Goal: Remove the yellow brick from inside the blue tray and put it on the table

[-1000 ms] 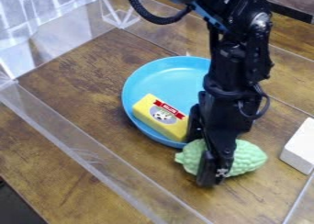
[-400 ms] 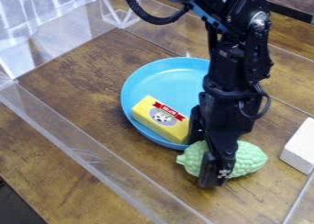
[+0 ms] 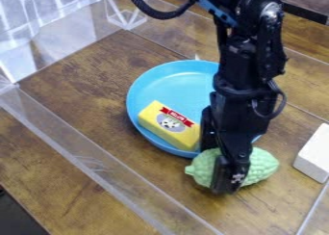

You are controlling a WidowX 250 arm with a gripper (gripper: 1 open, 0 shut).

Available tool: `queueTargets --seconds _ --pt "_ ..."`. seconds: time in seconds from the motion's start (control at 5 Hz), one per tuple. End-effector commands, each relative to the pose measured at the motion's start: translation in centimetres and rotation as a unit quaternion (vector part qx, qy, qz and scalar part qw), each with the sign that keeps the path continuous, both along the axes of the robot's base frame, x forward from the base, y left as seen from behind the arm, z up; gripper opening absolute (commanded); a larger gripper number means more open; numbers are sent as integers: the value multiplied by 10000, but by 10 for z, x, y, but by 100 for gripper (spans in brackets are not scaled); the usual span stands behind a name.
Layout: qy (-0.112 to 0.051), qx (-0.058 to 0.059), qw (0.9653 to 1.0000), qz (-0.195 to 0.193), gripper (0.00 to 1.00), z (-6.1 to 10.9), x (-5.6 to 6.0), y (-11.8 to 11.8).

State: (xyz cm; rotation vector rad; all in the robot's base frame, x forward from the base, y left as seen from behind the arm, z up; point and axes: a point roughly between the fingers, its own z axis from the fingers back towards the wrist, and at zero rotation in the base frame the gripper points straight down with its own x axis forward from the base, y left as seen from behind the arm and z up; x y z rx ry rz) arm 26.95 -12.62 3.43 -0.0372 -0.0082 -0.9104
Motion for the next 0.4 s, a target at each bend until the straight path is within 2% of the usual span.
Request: queueTargets --seconds 0.0,0.2 --pt "-374 -216 9991 15 100 21 5 -3" --pt "-410 -273 9988 32 100 22 5 -4"
